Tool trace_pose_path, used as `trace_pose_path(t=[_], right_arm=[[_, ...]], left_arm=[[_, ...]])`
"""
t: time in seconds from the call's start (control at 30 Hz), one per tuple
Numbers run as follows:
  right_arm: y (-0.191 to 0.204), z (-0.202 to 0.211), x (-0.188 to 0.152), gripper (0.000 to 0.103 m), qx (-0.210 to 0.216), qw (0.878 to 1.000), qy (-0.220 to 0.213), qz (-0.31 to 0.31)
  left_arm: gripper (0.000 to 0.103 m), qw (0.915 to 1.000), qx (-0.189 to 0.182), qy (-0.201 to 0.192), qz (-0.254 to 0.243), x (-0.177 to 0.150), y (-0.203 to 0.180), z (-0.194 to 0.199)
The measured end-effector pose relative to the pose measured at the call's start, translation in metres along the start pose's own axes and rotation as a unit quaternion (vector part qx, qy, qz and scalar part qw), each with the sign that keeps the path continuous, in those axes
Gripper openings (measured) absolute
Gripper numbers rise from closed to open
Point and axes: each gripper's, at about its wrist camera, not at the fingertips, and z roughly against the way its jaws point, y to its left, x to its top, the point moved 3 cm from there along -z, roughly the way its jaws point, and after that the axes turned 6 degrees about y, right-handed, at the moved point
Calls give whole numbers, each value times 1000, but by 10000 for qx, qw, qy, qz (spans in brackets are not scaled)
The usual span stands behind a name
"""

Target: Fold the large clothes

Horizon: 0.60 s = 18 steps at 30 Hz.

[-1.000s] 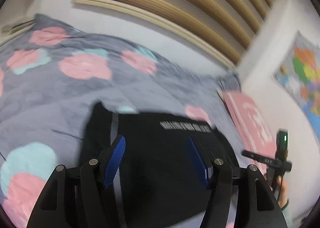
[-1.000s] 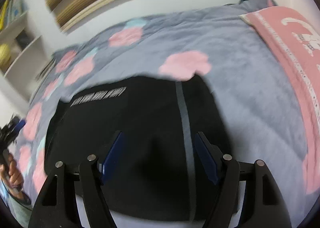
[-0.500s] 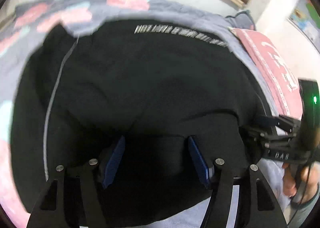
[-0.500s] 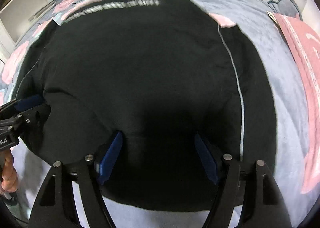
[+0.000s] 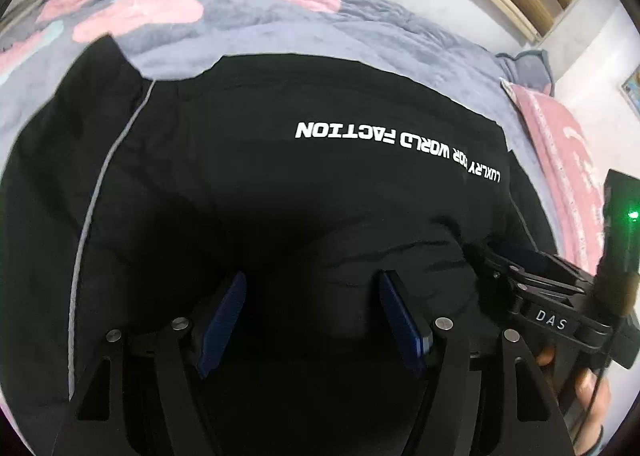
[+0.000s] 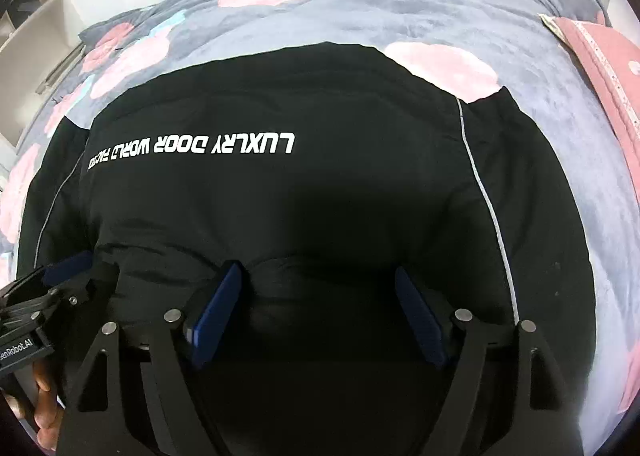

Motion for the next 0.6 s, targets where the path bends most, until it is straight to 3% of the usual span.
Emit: trace_pose_path(t=[0.13, 0.27, 0.33, 0.4, 0.47, 0.6], right_arm=[[-7, 19, -16, 82, 159, 9997, -174, -36], [-6, 66, -64, 82, 279, 9983, -501, 91], [-6, 82, -86, 82, 128, 9985, -485, 217], [-6, 91, -105, 82, 327, 9981, -470, 219], [-6, 87, -115, 82, 365, 9987, -288, 222], [1, 52, -111, 83, -162, 9988, 130, 451]], left_arm=[[71, 9993, -89, -297, -222, -15, -1, 22], [71, 9965, -219, -694, -414, -47, 1, 61], [71, 9951, -198, -878, -399, -72, 6, 77], [71, 9946, -239, -973, -266, -90, 12, 82], [71, 9958, -214, -890, -91, -100, 18, 76], [71, 9995, 56, -299, 42, -103, 25, 43]])
